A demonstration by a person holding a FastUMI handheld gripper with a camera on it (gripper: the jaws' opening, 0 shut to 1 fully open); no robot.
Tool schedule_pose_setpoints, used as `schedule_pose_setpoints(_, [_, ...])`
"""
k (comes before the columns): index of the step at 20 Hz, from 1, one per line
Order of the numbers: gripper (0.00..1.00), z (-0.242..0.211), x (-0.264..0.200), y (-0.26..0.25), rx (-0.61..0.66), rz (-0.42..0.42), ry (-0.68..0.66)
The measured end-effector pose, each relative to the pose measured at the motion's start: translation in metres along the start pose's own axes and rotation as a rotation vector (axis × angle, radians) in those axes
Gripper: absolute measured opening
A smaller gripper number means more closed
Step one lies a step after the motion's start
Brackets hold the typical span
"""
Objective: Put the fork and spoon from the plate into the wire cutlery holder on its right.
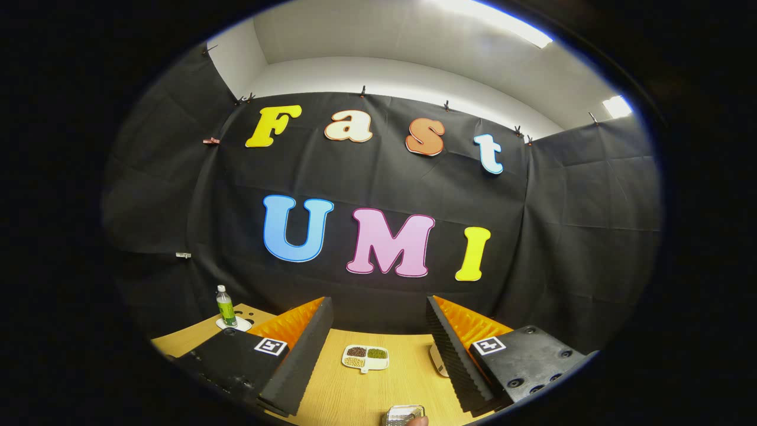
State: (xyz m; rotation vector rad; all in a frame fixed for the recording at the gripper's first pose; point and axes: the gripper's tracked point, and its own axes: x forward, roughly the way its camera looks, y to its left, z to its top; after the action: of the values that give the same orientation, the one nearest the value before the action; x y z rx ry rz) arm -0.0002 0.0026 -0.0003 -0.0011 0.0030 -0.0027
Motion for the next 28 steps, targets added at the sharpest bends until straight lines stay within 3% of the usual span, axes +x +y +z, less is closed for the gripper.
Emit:
schedule_pose_setpoints(5, [0.97,-0.004,0.001,0.007,0.006,0.016,0.013])
schedule_pose_setpoints(8, [0.97,-0.021,0.004,0.026,0.026,0.074,0.082])
schedule_pose_setpoints(11, [0.97,-0.054,0.001,0.064,0.060,0.203,0.236])
schedule_pose_setpoints(14, [0.98,-0.088,-0.014,0.112,0.178,0.344,0.416])
schedule_pose_setpoints(16, [0.98,-0.120,-0.029,0.145,0.224,0.417,0.555])
schedule_pose_setpoints(19, [0.99,-0.177,-0.050,0.174,0.168,0.472,0.740])
schedule_pose_setpoints(25, [0.99,-0.285,-0.073,0.218,0.026,0.529,0.997])
schedule_pose_setpoints(28, [0.94,-0.330,-0.081,0.239,0.015,0.533,1.084])
